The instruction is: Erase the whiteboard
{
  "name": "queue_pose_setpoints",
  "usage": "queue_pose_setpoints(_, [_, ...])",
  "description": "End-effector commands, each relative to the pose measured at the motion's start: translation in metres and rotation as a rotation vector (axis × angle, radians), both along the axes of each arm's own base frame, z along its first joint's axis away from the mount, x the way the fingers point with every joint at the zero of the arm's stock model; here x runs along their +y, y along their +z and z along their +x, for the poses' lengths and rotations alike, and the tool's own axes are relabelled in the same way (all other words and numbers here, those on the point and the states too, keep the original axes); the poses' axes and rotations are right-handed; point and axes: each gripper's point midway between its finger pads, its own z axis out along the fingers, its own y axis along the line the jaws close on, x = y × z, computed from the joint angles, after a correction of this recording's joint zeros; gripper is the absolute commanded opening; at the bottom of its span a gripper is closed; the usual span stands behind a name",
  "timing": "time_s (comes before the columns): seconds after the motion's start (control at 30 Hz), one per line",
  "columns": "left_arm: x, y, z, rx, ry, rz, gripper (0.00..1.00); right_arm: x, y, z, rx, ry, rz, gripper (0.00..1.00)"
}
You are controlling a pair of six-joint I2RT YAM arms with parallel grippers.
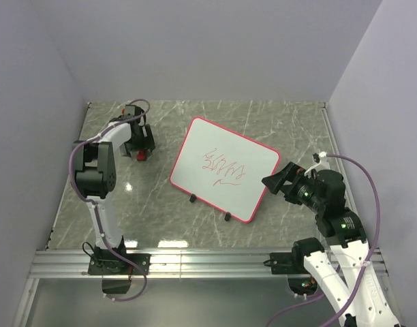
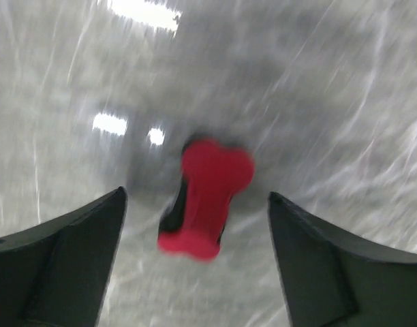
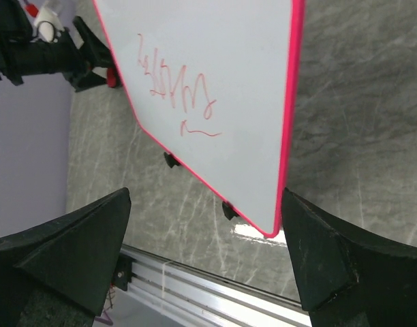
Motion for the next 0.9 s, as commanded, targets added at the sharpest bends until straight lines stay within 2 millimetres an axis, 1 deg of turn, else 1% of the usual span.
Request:
queue_pose_setpoints(0.0, [-0.006,0.005,0.028,-0.044,-0.045,-0.007,0.86,-0.005,-0.006,0.003,0.018,-0.027,-0.030,0.97])
queue_pose_setpoints(0.03, [-0.005,-0.001,0.029,-0.029,-0.042,-0.005,0.81,-0.007,-0.006,0.004,0.020,-0.033,-0.039,0.97])
queue_pose_setpoints(0.1, [-0.007,0.000,0.032,-0.032,-0.043,-0.011,0.70,-0.012,-0.008,0.006,0.026,-0.054,-0.070,0.97])
queue_pose_setpoints(0.13, [-0.007,-0.003,0.030,-0.027,-0.044,-0.012,0.62,-0.015,-0.009,0.007,0.026,-0.063,-0.079,0.97])
queue_pose_setpoints(0.17, [-0.006,-0.003,0.029,-0.027,-0.042,-0.011,0.59,-0.016,-0.008,0.007,0.023,-0.063,-0.091,0.97])
queue_pose_setpoints(0.23, [-0.005,-0.003,0.024,-0.020,-0.039,-0.005,0.56,-0.019,-0.010,0.008,0.029,-0.076,-0.110,0.97])
queue_pose_setpoints(0.27, [-0.005,-0.003,0.022,-0.019,-0.043,-0.006,0.55,-0.020,-0.011,0.008,0.027,-0.074,-0.120,0.97])
queue_pose_setpoints(0.3, [-0.005,0.001,0.022,-0.031,-0.045,-0.003,0.55,-0.021,-0.010,0.009,0.026,-0.076,-0.124,0.97])
queue_pose_setpoints(0.33, [-0.004,-0.003,0.016,-0.017,-0.047,-0.001,0.54,-0.022,-0.009,0.010,0.022,-0.079,-0.128,0.97])
queue_pose_setpoints(0.4, [-0.003,-0.002,0.013,-0.021,-0.045,0.003,0.53,-0.021,-0.008,0.013,0.021,-0.075,-0.136,0.97])
queue_pose_setpoints(0.43, [-0.003,-0.006,0.008,-0.009,-0.043,0.002,0.53,-0.020,-0.006,0.015,0.014,-0.071,-0.132,0.98])
queue_pose_setpoints(0.47, [-0.003,-0.007,0.006,-0.007,-0.041,-0.001,0.53,-0.019,-0.007,0.015,0.018,-0.064,-0.131,0.98])
queue_pose_setpoints(0.57, [-0.005,-0.011,0.000,-0.002,-0.032,-0.015,0.52,-0.010,-0.001,0.022,-0.001,-0.022,-0.115,0.98])
queue_pose_setpoints(0.6, [-0.006,-0.011,-0.001,-0.002,-0.031,-0.020,0.52,-0.007,0.005,0.026,-0.024,-0.008,-0.106,0.98])
queue_pose_setpoints(0.63, [-0.006,-0.013,-0.004,0.003,-0.027,-0.025,0.52,-0.004,0.005,0.030,-0.022,0.003,-0.104,0.98])
queue_pose_setpoints(0.7, [-0.008,-0.012,-0.005,-0.004,-0.025,-0.031,0.53,0.003,0.011,0.037,-0.053,0.039,-0.088,0.98])
queue_pose_setpoints(0.77, [-0.009,-0.011,-0.006,-0.005,-0.018,-0.043,0.54,0.007,0.009,0.045,-0.047,0.059,-0.079,0.98])
queue_pose_setpoints(0.8, [-0.011,-0.009,-0.006,-0.010,-0.018,-0.047,0.56,0.010,0.014,0.051,-0.070,0.077,-0.062,0.98])
queue_pose_setpoints(0.83, [-0.011,-0.007,-0.005,-0.014,-0.017,-0.050,0.58,0.011,0.009,0.056,-0.054,0.079,-0.062,0.98])
queue_pose_setpoints(0.87, [-0.013,-0.006,-0.006,-0.014,-0.021,-0.053,0.59,0.011,0.010,0.060,-0.055,0.077,-0.060,0.98])
